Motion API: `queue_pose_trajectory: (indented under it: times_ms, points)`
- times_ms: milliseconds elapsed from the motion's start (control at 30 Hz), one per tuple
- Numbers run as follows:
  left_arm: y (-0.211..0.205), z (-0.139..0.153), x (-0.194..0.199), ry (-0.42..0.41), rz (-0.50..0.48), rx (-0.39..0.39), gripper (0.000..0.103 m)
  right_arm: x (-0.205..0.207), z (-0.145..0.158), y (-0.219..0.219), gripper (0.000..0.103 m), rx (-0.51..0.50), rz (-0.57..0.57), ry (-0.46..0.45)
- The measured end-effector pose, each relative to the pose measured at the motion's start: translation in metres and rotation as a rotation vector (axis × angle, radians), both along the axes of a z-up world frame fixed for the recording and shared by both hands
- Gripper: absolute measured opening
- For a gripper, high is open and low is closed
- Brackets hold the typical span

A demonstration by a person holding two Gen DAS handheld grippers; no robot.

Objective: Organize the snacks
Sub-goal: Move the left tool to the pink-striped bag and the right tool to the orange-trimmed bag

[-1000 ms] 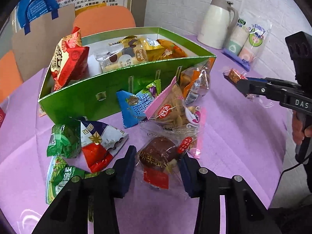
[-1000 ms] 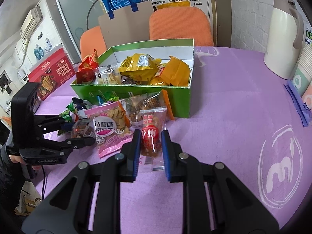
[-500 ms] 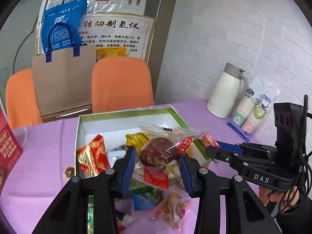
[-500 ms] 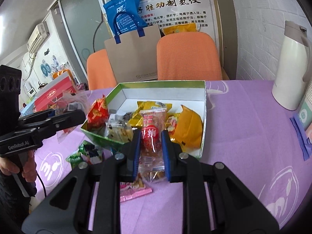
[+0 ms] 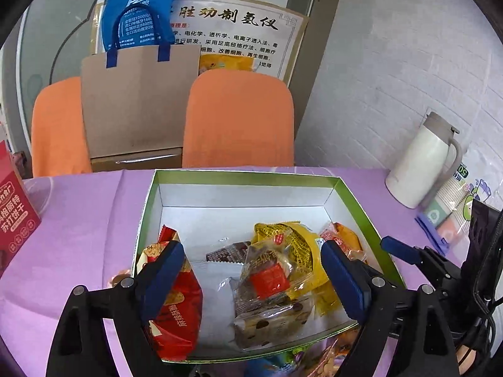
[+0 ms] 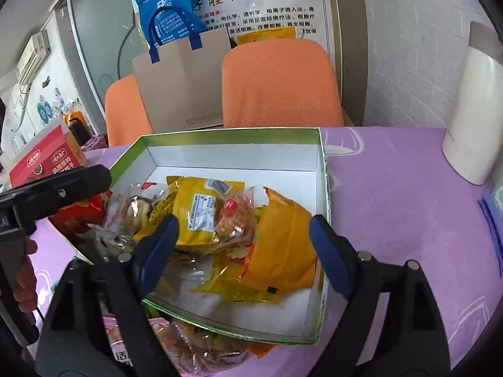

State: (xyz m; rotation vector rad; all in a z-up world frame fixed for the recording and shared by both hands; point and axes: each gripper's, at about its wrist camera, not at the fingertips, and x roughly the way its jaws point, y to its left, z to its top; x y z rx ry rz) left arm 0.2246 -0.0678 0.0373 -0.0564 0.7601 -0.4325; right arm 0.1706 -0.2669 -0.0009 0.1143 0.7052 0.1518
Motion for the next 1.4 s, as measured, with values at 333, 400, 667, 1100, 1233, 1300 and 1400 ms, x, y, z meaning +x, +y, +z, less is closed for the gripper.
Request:
queue_pose_trajectory:
  times_ms: [333,400,667,1100,1233,1300,1400]
  points:
    - [0.016,0.023,-0.034,-0.055,0.043,-0.002,0.091,-0.033,0.021,-0.005,0.087,0.07,0.02,0.012]
    - [0.022,0.031,-0.049,-0.06,0.045,0.01,0.091,-0.047,0.03,-0.003,0.089,0.068,0.028,0.003]
    - [0.044,0.017,-0.113,-0.034,-0.019,0.02,0.091,-0.099,0.025,0.02,0.09,0.069,0.181,0.03]
    - [0.052,-0.02,-0.151,0.03,-0.047,0.023,0.091,-0.07,-0.007,0.024,0.074,0.044,0.023,0.116]
    - [0.05,-0.02,-0.154,0.022,-0.072,0.021,0.091,-0.058,-0.012,0.024,0.063,0.049,-0.014,0.132]
    - [0.05,-0.021,-0.155,0.02,-0.081,0.025,0.091,-0.064,-0.011,0.022,0.056,0.032,-0.001,0.11]
    - [0.046,-0.022,-0.152,0.032,-0.092,0.017,0.091,-0.076,-0.012,0.013,0.049,0.041,0.015,0.115]
